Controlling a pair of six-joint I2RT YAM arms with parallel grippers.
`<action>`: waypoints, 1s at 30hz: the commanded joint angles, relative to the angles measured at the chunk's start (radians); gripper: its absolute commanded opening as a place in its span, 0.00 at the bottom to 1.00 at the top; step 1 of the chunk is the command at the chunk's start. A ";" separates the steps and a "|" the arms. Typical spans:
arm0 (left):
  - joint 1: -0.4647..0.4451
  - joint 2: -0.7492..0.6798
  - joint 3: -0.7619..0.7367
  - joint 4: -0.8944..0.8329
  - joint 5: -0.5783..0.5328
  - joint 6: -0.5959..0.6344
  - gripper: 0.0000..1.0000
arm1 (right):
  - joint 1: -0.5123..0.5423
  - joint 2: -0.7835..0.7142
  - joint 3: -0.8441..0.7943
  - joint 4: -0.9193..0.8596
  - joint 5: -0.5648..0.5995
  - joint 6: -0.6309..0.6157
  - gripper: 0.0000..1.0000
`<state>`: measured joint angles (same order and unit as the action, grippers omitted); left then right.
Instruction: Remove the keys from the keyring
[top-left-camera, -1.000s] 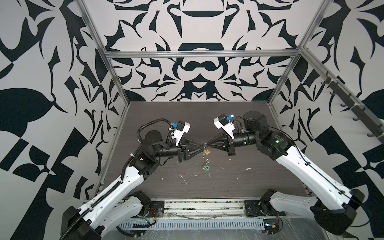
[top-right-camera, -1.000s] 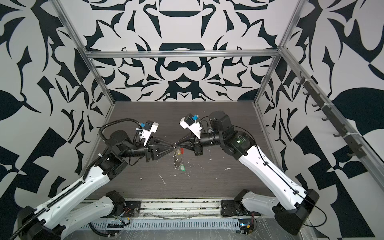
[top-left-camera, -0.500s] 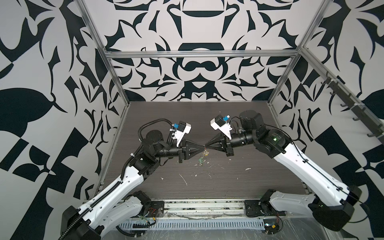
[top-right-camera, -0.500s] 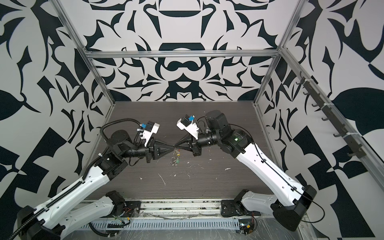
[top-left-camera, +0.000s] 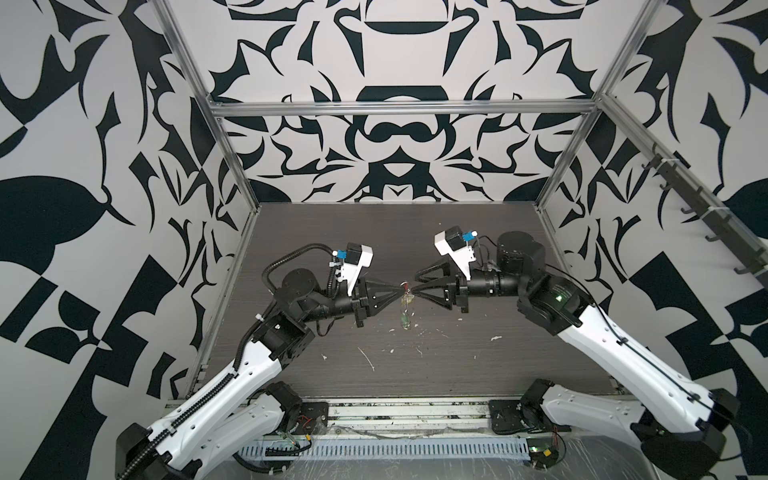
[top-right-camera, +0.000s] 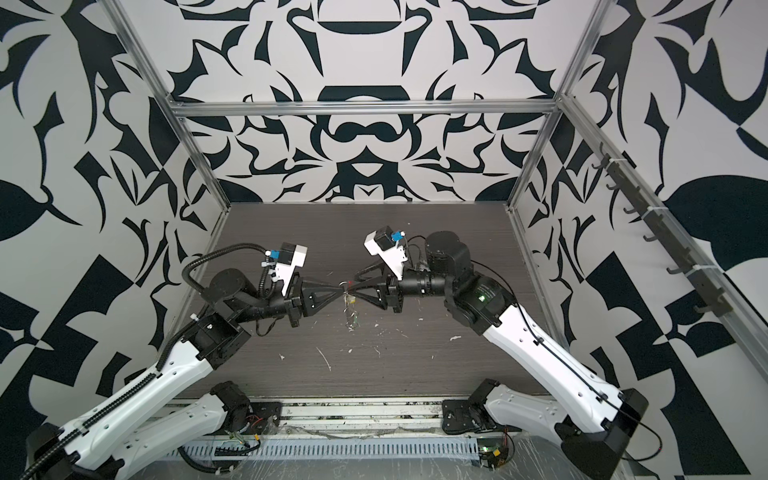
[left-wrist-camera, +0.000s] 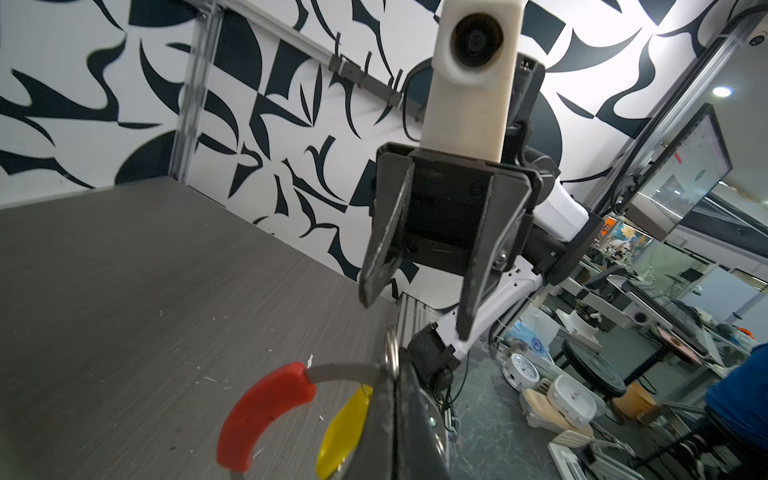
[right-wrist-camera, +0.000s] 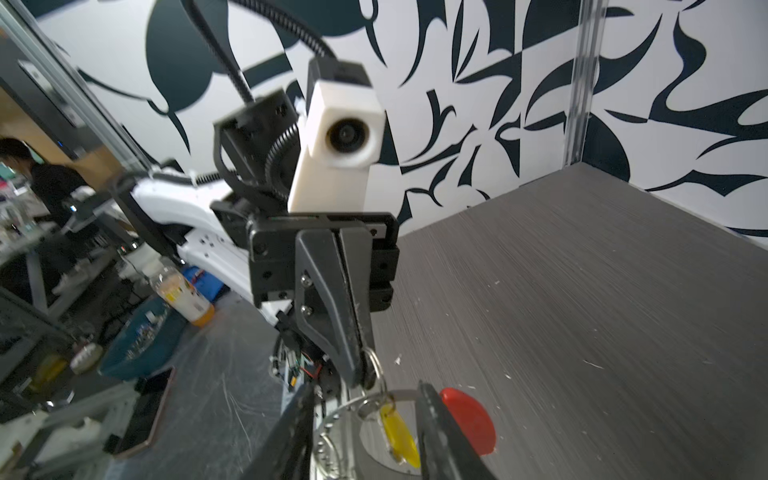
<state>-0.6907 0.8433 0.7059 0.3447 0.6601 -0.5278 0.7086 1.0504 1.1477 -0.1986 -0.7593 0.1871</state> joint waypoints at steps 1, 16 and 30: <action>-0.006 -0.028 -0.025 0.124 -0.085 -0.007 0.00 | 0.005 -0.016 -0.034 0.264 0.021 0.147 0.43; -0.006 -0.032 -0.058 0.271 -0.131 -0.043 0.00 | 0.007 0.037 -0.122 0.553 0.002 0.350 0.35; -0.006 -0.024 -0.065 0.312 -0.159 -0.049 0.00 | 0.031 0.059 -0.117 0.578 -0.023 0.364 0.18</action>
<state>-0.6941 0.8257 0.6601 0.6006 0.5148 -0.5701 0.7311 1.1145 1.0256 0.3191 -0.7639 0.5484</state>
